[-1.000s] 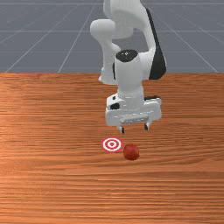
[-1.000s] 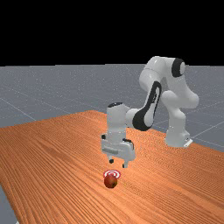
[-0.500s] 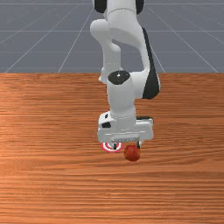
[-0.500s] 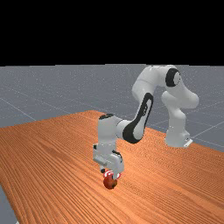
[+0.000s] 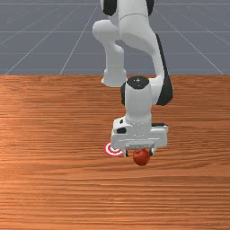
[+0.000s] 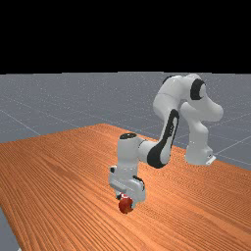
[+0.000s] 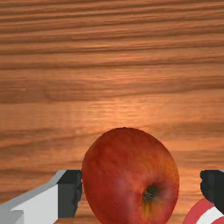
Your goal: Pick the apple to the marker
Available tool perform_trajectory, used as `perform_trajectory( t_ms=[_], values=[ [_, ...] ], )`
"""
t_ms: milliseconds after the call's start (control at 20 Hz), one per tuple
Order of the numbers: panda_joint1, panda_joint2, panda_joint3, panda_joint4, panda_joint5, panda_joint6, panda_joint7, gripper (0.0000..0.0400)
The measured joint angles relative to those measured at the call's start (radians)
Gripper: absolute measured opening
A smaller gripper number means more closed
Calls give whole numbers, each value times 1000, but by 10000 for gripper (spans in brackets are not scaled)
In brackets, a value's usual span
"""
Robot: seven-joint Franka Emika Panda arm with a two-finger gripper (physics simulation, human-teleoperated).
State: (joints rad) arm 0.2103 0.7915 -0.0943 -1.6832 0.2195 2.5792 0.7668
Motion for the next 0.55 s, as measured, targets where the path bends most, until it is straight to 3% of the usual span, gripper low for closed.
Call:
perform_trajectory(
  t_ms=[50, 350, 550],
  values=[
    [4, 3, 0, 1, -1, 3, 1, 299],
    [-7, -56, -23, -87, -4, 4, -1, 298],
    [-18, -115, -78, -217, -24, 25, 3, 298]
  ],
)
